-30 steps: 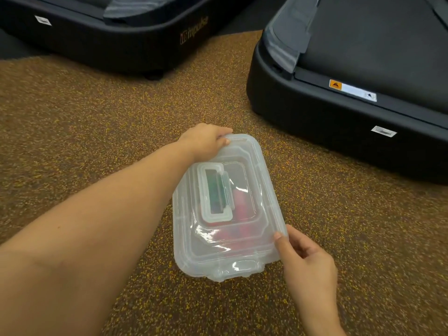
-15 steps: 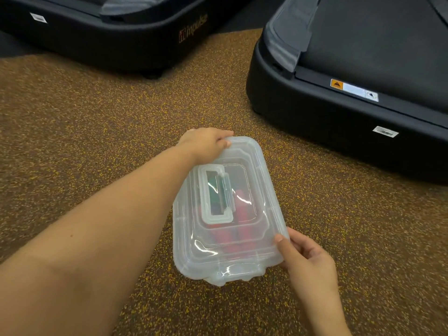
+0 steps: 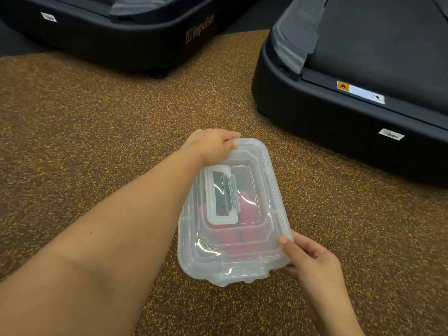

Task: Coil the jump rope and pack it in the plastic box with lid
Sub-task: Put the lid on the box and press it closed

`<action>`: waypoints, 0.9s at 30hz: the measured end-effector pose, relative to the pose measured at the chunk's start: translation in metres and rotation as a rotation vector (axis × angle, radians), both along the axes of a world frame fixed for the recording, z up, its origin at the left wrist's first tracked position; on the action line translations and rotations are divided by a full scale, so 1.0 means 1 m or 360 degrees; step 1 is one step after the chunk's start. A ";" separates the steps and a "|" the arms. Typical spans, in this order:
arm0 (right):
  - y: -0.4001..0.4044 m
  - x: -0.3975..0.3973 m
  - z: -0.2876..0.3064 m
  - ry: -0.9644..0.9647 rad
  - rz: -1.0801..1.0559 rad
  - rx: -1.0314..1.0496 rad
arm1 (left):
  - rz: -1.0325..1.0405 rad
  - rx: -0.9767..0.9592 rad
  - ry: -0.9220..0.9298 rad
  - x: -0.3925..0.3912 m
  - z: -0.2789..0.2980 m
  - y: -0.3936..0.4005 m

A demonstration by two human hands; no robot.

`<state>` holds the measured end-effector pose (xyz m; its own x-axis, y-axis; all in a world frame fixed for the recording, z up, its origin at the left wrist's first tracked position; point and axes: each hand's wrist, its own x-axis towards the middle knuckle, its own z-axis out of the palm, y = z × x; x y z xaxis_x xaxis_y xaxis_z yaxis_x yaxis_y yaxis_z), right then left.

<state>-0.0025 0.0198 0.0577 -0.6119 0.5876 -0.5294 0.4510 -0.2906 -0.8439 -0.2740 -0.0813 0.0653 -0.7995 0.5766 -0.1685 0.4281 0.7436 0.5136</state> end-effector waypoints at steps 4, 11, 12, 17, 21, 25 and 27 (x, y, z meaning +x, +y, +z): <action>-0.003 0.016 -0.002 -0.0054 0.0094 -0.0063 | -0.0069 0.0015 -0.0034 0.005 -0.008 0.002; 0.022 -0.008 0.008 -0.0054 0.0507 -0.0098 | -0.0154 0.0045 0.0058 0.006 -0.016 0.001; 0.023 -0.021 0.012 -0.0023 0.0522 -0.0057 | -0.0176 0.0050 0.0095 0.007 -0.015 0.001; 0.016 -0.104 0.014 -0.0010 0.0435 0.0454 | -0.0211 0.0084 0.0208 0.010 -0.018 0.002; 0.020 -0.154 0.009 -0.0140 0.0481 0.0793 | -0.0072 0.0178 0.0316 0.010 -0.018 0.000; 0.024 -0.184 0.014 -0.0208 0.0626 0.0809 | 0.0482 -0.0031 0.0542 0.013 -0.020 -0.009; 0.025 -0.194 0.019 -0.0251 0.0663 0.0742 | 0.0580 -0.0138 0.0434 0.012 -0.019 -0.011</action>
<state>-0.1966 0.0453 0.0763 -0.7743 0.5076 -0.3779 0.5757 0.3170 -0.7537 -0.2622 -0.0920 0.0463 -0.9692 0.2429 0.0411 0.2418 0.9060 0.3475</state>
